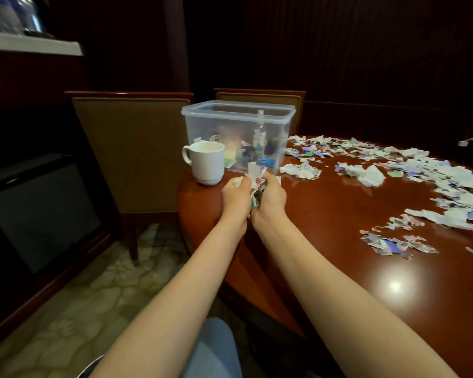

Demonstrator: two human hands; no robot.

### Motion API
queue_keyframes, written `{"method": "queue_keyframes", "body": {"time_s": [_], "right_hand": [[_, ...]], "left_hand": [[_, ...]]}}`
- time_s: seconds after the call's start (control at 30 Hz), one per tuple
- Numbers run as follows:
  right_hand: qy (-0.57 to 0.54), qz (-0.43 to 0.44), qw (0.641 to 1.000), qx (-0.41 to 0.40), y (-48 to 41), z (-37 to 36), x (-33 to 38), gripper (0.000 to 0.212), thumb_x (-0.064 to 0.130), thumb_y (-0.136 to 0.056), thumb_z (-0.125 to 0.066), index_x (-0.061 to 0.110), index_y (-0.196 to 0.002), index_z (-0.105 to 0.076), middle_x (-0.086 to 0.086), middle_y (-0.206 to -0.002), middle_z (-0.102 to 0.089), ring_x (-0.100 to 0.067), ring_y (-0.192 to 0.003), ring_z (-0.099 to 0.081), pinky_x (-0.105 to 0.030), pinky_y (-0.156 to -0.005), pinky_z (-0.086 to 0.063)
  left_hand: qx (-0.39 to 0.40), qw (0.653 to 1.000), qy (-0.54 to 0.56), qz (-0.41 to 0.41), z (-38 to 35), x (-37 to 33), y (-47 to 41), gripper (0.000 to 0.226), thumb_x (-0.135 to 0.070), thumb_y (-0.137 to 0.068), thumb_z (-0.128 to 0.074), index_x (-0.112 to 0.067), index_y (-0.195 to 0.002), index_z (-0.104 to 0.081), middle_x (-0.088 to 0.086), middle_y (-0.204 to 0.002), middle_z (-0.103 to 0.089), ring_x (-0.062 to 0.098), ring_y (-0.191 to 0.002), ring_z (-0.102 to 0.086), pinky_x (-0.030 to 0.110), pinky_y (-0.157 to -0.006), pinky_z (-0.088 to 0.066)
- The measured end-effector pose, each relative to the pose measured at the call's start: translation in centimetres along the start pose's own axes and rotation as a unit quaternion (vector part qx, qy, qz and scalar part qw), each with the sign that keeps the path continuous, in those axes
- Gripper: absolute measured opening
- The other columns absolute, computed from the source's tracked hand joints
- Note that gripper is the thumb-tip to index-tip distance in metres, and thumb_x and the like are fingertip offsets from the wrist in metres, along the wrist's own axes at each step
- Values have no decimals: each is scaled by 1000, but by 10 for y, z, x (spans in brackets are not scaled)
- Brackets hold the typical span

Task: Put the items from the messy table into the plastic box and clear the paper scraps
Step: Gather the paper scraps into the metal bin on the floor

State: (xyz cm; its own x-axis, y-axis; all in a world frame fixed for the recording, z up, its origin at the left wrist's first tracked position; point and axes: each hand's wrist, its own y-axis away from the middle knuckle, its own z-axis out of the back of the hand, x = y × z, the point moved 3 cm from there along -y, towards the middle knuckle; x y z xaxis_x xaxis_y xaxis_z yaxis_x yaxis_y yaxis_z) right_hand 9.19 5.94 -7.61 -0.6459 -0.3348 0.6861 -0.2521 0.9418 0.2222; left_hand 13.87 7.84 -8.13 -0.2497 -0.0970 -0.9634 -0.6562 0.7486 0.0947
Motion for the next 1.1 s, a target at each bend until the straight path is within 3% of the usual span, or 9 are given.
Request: {"method": "queue_keyframes", "body": {"time_s": [0.13,0.23,0.37,0.53,0.6,0.83,1.03,1.1], "right_hand": [[-2,-21,999,35,6,-22,-29,23,9,-94,-47,10,-74,-60,-7,-71,-63,-17,-62,-61,-28,-60,-51],[16,-42,998,41,10,-34,-50,21,10,-94,-48,10,-76,-59,-7,-71,-62,-17,-63,-60,-29,-60,-50],[36,-70,995,58,18,-52,-77,20,13,-95,-47,12,-78,-57,-6,-71,-60,-16,-64,-59,-27,-59,-49],[76,-121,987,79,32,-74,-117,23,16,-96,-47,13,-75,-57,-4,-72,-61,-15,-64,-60,-27,-63,-50],[86,-141,983,82,37,-80,-137,25,15,-96,-47,13,-73,-56,-4,-70,-60,-16,-63,-59,-28,-63,-50],[149,-230,957,97,53,-79,-212,25,18,-97,-45,13,-74,-54,-4,-73,-59,-17,-66,-58,-33,-71,-49],[179,-285,937,97,64,-67,-271,28,16,-97,-45,11,-70,-51,-6,-70,-56,-19,-61,-55,-27,-58,-45],[186,-298,931,94,68,-61,-289,27,14,-96,-45,9,-71,-52,-7,-70,-56,-19,-61,-55,-29,-59,-45]], "left_hand": [[-31,999,17,-16,36,-7,-7,26,-6,-94,-46,1,-115,-59,12,-96,-61,22,-86,-59,24,-60,-46],[-52,998,-8,-25,62,-9,-13,19,-9,-93,-47,-7,-104,-62,10,-93,-63,25,-88,-62,32,-70,-51],[-65,998,6,-17,99,-13,-17,21,-11,-95,-44,-7,-107,-60,2,-76,-58,15,-64,-53,22,-47,-37],[-107,994,17,-12,148,-15,-19,15,-12,-96,-43,-14,-96,-58,6,-89,-62,22,-88,-60,26,-60,-47],[-132,991,18,-2,170,-12,-18,15,-14,-97,-43,-16,-92,-57,8,-94,-62,20,-84,-60,25,-59,-46],[-207,977,32,37,241,20,-12,25,-14,-97,-44,-19,-74,-54,3,-78,-59,15,-69,-57,24,-57,-45],[-253,963,41,83,291,55,-5,22,-11,-95,-44,-13,-76,-54,3,-69,-53,13,-54,-47,14,-38,-34],[-262,960,49,91,304,68,0,14,-10,-95,-43,-9,-88,-55,3,-69,-52,13,-53,-45,11,-33,-31]]}}
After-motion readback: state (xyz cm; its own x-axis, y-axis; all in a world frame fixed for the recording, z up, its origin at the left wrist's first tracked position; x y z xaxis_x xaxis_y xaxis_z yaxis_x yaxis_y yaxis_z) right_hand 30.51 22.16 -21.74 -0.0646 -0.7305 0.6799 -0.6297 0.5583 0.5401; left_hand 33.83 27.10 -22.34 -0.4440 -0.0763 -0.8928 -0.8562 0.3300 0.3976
